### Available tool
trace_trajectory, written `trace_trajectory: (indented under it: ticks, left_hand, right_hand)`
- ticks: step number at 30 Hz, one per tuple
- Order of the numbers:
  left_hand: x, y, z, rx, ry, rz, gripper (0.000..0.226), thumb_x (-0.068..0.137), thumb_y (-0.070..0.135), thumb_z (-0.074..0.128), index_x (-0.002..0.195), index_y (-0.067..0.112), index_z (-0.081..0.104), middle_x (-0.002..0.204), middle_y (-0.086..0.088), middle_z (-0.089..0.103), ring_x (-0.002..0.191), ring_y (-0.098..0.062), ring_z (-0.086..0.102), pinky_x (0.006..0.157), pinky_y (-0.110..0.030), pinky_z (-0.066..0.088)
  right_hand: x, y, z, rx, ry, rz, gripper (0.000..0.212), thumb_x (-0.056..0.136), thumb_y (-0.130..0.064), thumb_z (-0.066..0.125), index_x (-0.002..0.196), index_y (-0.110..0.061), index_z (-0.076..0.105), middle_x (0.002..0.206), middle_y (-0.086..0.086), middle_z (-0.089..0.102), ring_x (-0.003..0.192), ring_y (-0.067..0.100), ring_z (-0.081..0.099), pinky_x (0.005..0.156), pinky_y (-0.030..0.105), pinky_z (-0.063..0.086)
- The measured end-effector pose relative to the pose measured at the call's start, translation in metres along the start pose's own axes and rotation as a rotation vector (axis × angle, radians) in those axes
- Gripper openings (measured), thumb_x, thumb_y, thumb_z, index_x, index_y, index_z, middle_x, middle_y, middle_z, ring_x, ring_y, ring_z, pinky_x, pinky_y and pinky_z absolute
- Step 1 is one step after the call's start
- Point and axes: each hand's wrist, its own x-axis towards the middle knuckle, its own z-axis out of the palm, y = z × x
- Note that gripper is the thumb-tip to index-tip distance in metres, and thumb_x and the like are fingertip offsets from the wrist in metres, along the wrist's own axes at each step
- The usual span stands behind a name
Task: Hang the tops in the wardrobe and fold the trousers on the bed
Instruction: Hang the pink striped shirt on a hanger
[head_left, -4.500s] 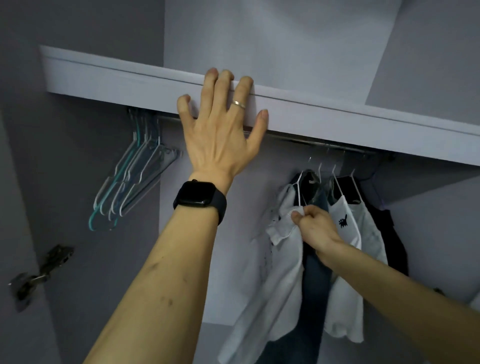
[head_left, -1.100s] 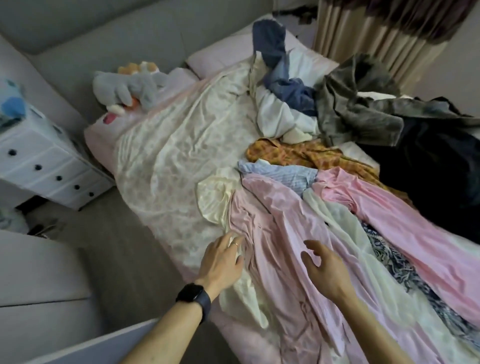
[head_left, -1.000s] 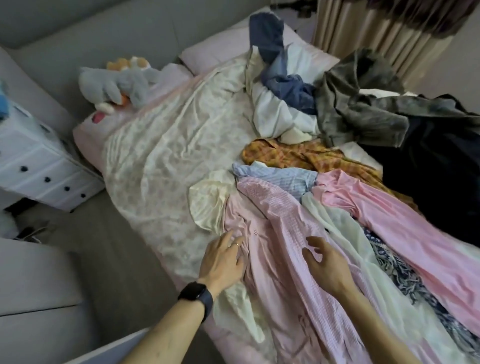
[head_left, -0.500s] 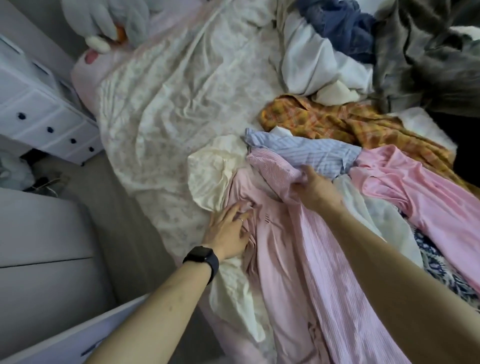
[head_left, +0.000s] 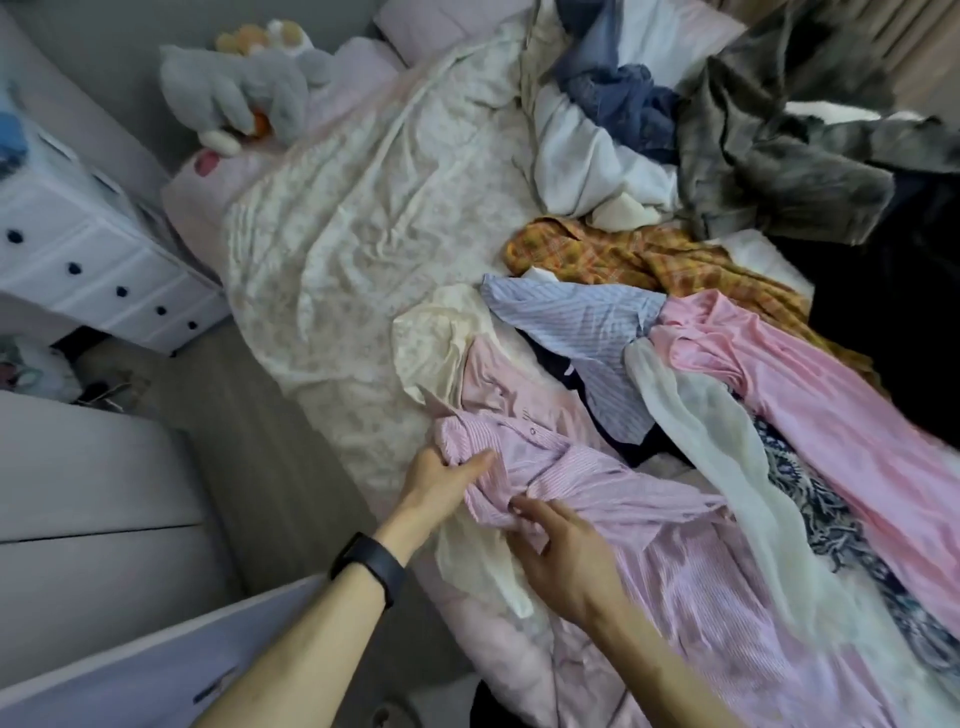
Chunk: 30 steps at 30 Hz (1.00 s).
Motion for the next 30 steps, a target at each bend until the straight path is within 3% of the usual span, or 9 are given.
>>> trace_trajectory:
  ticks: [4, 7, 9, 11, 14, 18, 22, 25, 30]
  left_hand:
    - [-0.071, -0.008, -0.059, 0.012, -0.129, 0.051, 0.014, 0.082, 0.025, 0.084, 0.093, 0.027, 0.076, 0.094, 0.015, 0.077, 0.096, -0.006, 0.072, 0.073, -0.011, 0.052]
    - [-0.129, -0.007, -0.106, 0.045, -0.184, 0.059, 0.020, 0.082, 0.029, 0.084, 0.101, 0.029, 0.077, 0.102, 0.014, 0.077, 0.100, -0.004, 0.071, 0.089, -0.019, 0.053]
    - [-0.165, -0.006, -0.137, 0.122, -0.197, 0.054, 0.029, 0.081, 0.038, 0.084, 0.107, 0.031, 0.075, 0.106, 0.016, 0.076, 0.103, -0.002, 0.069, 0.097, -0.025, 0.051]
    - [-0.192, -0.004, -0.160, 0.214, -0.194, 0.040, 0.039, 0.078, 0.046, 0.085, 0.112, 0.031, 0.074, 0.107, 0.018, 0.075, 0.104, -0.002, 0.068, 0.101, -0.030, 0.050]
    - [-0.242, -0.014, -0.201, 0.205, -0.134, 0.054, 0.040, 0.078, 0.040, 0.086, 0.113, 0.026, 0.073, 0.109, 0.013, 0.075, 0.106, -0.006, 0.069, 0.103, -0.037, 0.051]
    - [-0.305, -0.044, -0.253, 0.069, 0.006, 0.101, 0.035, 0.078, 0.026, 0.088, 0.108, 0.022, 0.071, 0.112, 0.003, 0.075, 0.109, -0.015, 0.069, 0.104, -0.040, 0.051]
    - [-0.373, -0.095, -0.306, -0.152, 0.148, 0.179, 0.033, 0.080, 0.019, 0.086, 0.110, 0.016, 0.074, 0.109, 0.000, 0.077, 0.104, -0.017, 0.072, 0.092, -0.028, 0.056]
    - [-0.409, -0.132, -0.332, -0.303, 0.378, 0.276, 0.024, 0.082, 0.024, 0.084, 0.104, 0.024, 0.072, 0.105, 0.003, 0.077, 0.101, -0.013, 0.071, 0.089, -0.025, 0.054]
    - [-0.460, -0.196, -0.322, -0.437, 1.280, 0.413, 0.029, 0.087, 0.033, 0.077, 0.104, 0.027, 0.055, 0.102, 0.006, 0.066, 0.095, -0.015, 0.064, 0.080, -0.019, 0.052]
  right_hand:
    - [-0.023, -0.035, -0.031, 0.355, -0.440, 0.077, 0.027, 0.081, -0.057, 0.068, 0.101, -0.040, 0.073, 0.090, -0.012, 0.076, 0.062, 0.003, 0.066, 0.062, 0.021, 0.050]
    - [-0.015, -0.071, -0.051, 0.372, -0.362, 0.038, 0.027, 0.078, -0.059, 0.071, 0.089, -0.034, 0.073, 0.090, -0.004, 0.074, 0.061, 0.011, 0.065, 0.058, 0.027, 0.050]
    - [-0.004, -0.106, -0.053, 0.320, -0.305, -0.045, 0.034, 0.079, -0.050, 0.080, 0.109, -0.040, 0.067, 0.115, -0.016, 0.067, 0.081, 0.010, 0.066, 0.070, 0.023, 0.050]
    - [0.005, -0.142, -0.052, 0.271, -0.430, -0.163, 0.073, 0.078, -0.037, 0.085, 0.140, -0.046, 0.049, 0.139, -0.022, 0.050, 0.109, -0.002, 0.058, 0.082, 0.015, 0.047]
    - [-0.010, -0.212, -0.023, 0.218, -0.749, -0.389, 0.096, 0.076, -0.023, 0.089, 0.148, -0.057, 0.034, 0.140, -0.022, 0.052, 0.095, -0.010, 0.060, 0.080, 0.015, 0.048]
    - [-0.064, -0.292, 0.029, 0.242, -0.907, -0.582, 0.032, 0.084, -0.004, 0.079, 0.115, -0.012, 0.072, 0.094, 0.012, 0.070, 0.086, 0.017, 0.059, 0.080, 0.031, 0.047]
    - [-0.129, -0.347, 0.079, 0.213, -0.837, -0.775, 0.013, 0.090, -0.020, 0.076, 0.081, -0.024, 0.068, 0.067, -0.006, 0.054, 0.066, 0.010, 0.046, 0.065, 0.025, 0.037]
    - [-0.175, -0.378, 0.113, 0.205, -0.686, -0.896, 0.019, 0.094, -0.029, 0.072, 0.078, -0.029, 0.061, 0.064, -0.007, 0.047, 0.062, 0.007, 0.042, 0.061, 0.026, 0.037]
    - [-0.252, -0.429, 0.161, 0.124, -0.569, -1.110, 0.019, 0.094, -0.031, 0.067, 0.079, -0.023, 0.057, 0.066, 0.001, 0.054, 0.063, 0.018, 0.052, 0.064, 0.038, 0.047]
